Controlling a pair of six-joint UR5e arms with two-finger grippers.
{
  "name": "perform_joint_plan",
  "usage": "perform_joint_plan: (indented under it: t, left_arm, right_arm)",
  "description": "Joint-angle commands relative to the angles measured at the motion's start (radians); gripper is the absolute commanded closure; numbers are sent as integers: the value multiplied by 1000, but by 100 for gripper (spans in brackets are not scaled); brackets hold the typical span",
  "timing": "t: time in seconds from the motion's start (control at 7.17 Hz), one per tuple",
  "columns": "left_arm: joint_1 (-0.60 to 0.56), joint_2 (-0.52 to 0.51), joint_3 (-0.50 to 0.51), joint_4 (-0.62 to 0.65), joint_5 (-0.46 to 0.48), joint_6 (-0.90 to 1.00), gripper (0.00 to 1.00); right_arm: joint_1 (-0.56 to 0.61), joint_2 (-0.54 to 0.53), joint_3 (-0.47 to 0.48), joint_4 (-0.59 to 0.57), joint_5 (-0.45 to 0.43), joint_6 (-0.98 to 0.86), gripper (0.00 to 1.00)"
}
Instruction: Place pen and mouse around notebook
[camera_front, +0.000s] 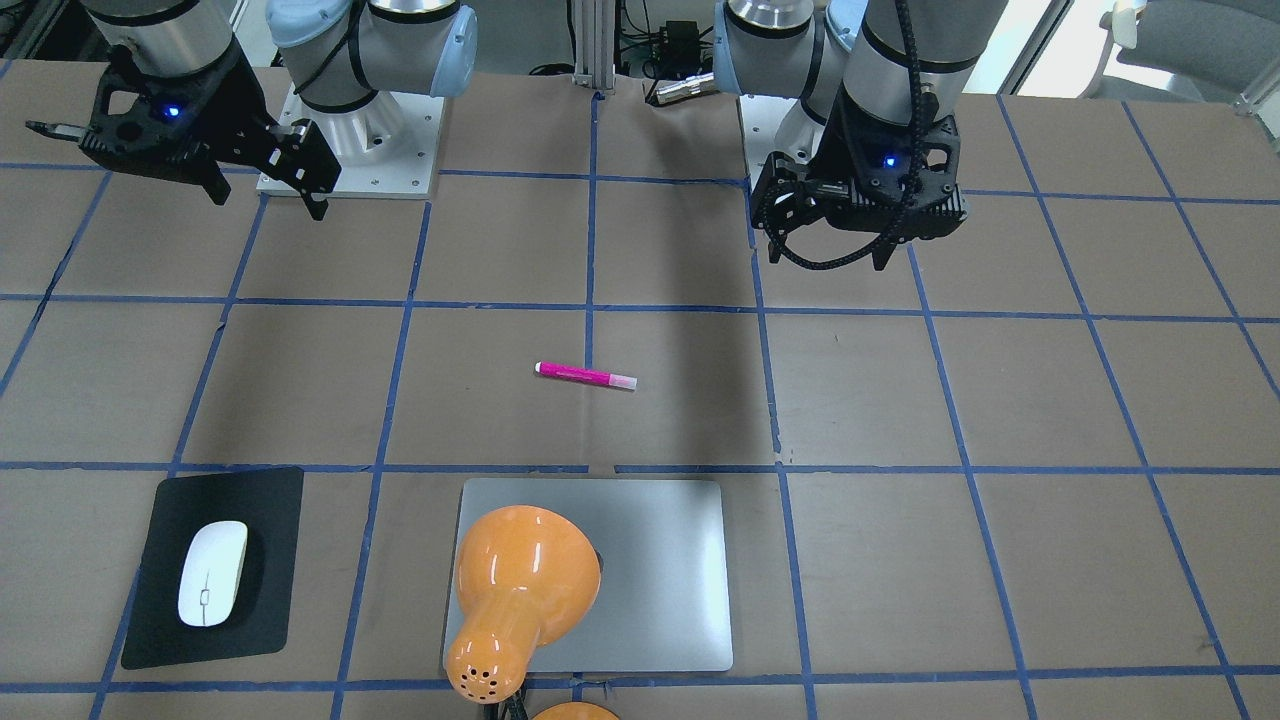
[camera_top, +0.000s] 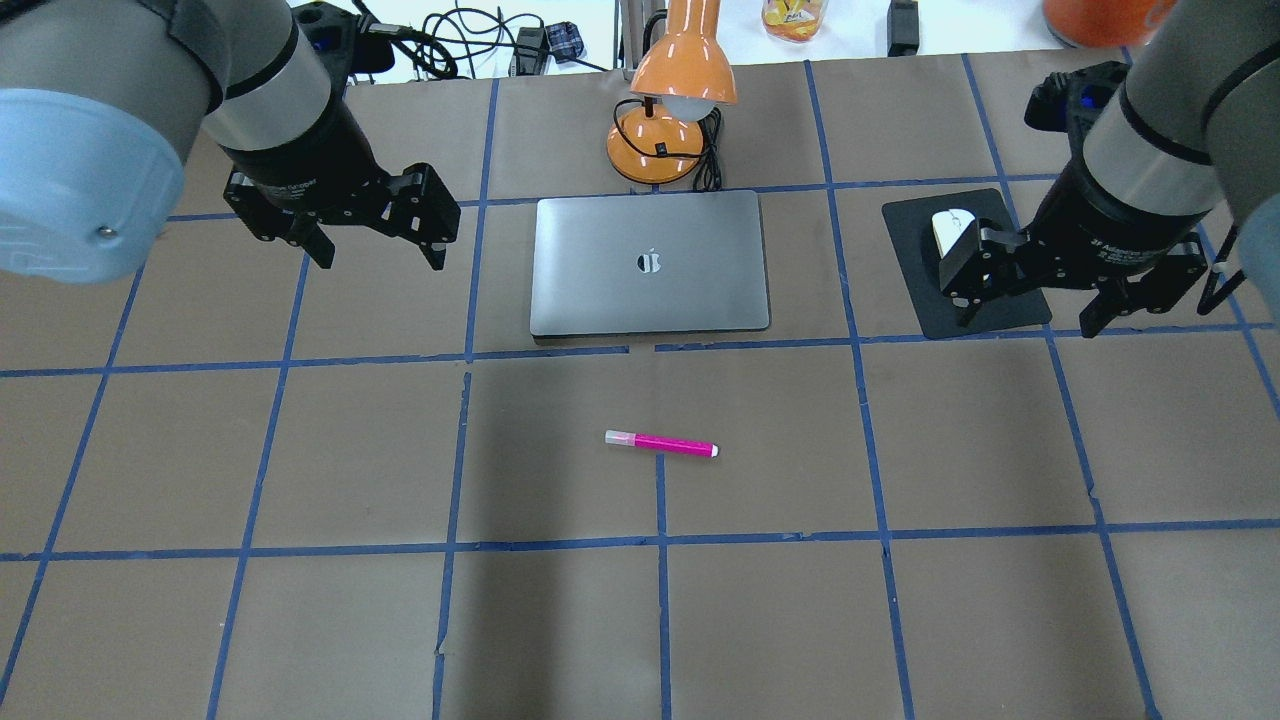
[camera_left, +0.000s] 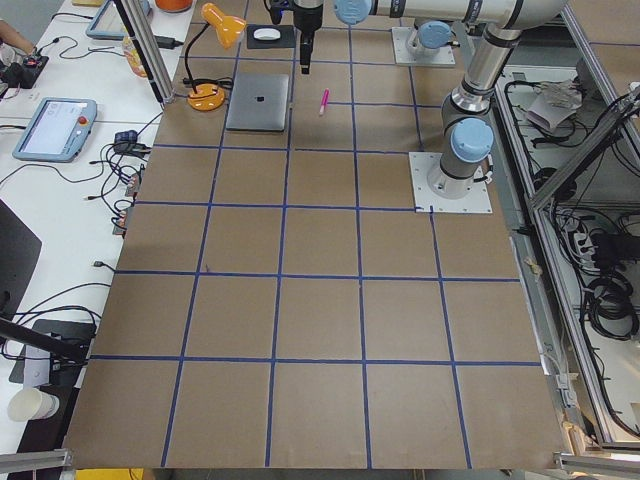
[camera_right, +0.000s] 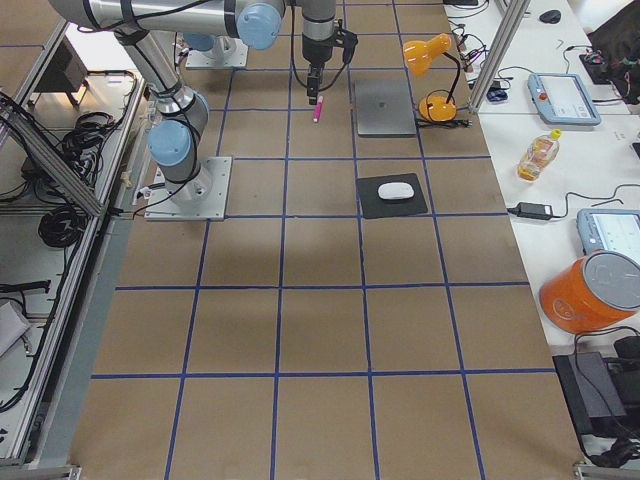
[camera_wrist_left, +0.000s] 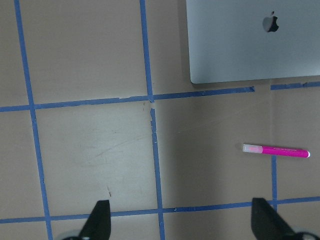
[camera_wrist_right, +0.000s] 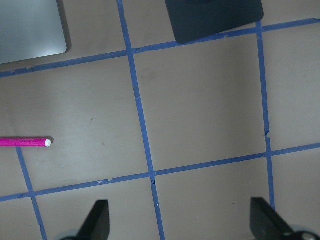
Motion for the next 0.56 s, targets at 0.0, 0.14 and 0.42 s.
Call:
perform_joint_plan:
  t: [0.0, 0.14, 0.42]
  left_arm:
    - [0, 1, 0, 0, 0, 0, 0]
    - [0, -1, 0, 1, 0, 0, 0]
    - [0, -1, 0, 0, 0, 0, 0]
  right_arm:
    - [2, 55, -83, 36, 0, 0, 0]
    - [3, 68, -88, 33, 11, 2, 0]
    - [26, 69, -85, 30, 15, 3, 0]
